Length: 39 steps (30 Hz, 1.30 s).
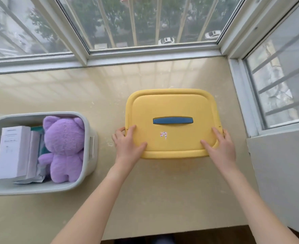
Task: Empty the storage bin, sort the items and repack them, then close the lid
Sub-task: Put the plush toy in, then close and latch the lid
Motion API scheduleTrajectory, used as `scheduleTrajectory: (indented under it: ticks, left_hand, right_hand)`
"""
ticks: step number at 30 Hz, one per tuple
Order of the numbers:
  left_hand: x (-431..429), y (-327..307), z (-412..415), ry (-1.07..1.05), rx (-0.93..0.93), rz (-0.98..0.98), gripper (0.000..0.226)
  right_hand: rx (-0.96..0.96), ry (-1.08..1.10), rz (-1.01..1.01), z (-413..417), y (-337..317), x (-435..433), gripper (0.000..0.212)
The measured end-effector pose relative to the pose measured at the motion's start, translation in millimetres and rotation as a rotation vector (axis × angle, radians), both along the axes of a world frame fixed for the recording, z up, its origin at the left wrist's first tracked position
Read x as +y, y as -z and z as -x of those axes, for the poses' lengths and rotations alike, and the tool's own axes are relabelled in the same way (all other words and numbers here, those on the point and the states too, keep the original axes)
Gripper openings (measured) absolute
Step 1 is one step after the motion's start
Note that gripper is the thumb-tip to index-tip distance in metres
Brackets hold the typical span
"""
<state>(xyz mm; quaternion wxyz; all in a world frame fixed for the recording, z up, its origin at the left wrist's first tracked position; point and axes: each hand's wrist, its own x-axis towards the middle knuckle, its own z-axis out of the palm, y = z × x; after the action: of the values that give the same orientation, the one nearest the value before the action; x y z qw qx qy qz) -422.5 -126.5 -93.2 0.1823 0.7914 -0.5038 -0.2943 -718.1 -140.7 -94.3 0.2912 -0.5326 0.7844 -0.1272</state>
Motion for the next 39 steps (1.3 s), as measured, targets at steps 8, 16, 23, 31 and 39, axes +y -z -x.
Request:
scheduleTrajectory:
  ticks: [8,16,23,31,39]
  left_hand:
    - [44,-147,-56,-0.053,-0.018,0.239,0.069]
    - [104,-217,-168,-0.125,-0.046,0.402,0.074]
    - [153,-208,-299,-0.099,-0.042,0.401,0.068]
    - [177,-185,-399,-0.062,-0.019,0.355,0.065]
    - [181,-113,-425,-0.11,0.021,0.147,0.061]
  right_hand:
    - [-0.078,-0.036,0.209,-53,-146,36,0.062]
    - [-0.165,-0.085,0.36,-171,-205,78,0.062]
    - [-0.204,-0.024,0.412,-302,-198,131,0.059]
    - [-0.189,0.027,0.348,-399,-183,165,0.059]
    - [-0.179,0.021,0.153,-426,-131,160,0.061]
